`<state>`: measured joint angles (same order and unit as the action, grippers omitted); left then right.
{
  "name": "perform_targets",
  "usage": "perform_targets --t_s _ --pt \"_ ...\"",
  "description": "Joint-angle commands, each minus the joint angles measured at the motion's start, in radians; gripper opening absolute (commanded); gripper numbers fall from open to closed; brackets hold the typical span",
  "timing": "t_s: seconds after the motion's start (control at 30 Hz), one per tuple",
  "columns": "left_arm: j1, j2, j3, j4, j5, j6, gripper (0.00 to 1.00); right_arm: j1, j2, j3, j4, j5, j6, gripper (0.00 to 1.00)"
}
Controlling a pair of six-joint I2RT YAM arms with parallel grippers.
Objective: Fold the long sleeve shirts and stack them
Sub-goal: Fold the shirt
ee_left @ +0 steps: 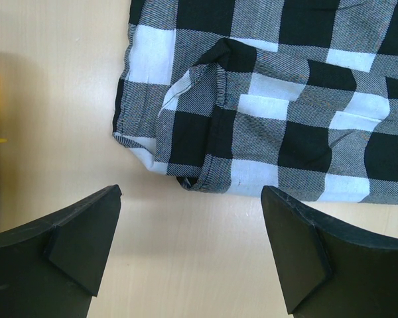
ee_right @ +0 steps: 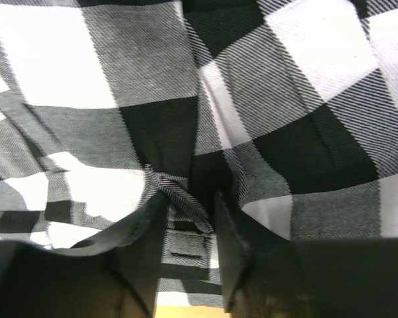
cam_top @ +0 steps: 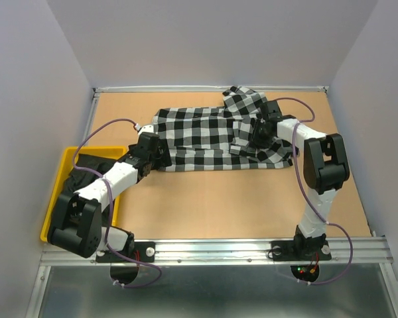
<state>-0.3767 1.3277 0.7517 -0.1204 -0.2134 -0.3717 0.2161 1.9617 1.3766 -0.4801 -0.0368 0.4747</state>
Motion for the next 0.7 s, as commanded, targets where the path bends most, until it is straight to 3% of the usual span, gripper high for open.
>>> perform_targets --t_s 0.0,0.17,0.33,0.43,0.53,0.67 --pt "0.002 0.001 0.014 0.001 -0.017 0.001 0.99 -0.004 -0.066 -0.011 0.066 -0.061 -0.015 0.37" --pt "0.002 0.004 0.017 0.001 -0.014 0.002 0.99 -0.004 -0.058 -0.011 0.067 -0.072 -0.021 0.31" --pt "0.002 -0.001 0.014 -0.002 -0.018 -0.001 0.99 -0.004 -0.073 -0.002 0.064 -0.067 -0.024 0.15" --pt "0.002 -0.002 0.014 -0.002 -0.018 -0.001 0.99 -0.004 -0.083 0.009 0.066 -0.074 -0.022 0.17" --pt "0.002 0.001 0.015 -0.002 -0.017 -0.001 0.99 -0.006 -0.081 0.004 0.066 -0.100 -0.021 0.30" --pt "0.002 0.001 0.015 -0.002 -0.015 -0.001 0.99 -0.004 -0.087 -0.016 0.066 -0.141 0.005 0.36"
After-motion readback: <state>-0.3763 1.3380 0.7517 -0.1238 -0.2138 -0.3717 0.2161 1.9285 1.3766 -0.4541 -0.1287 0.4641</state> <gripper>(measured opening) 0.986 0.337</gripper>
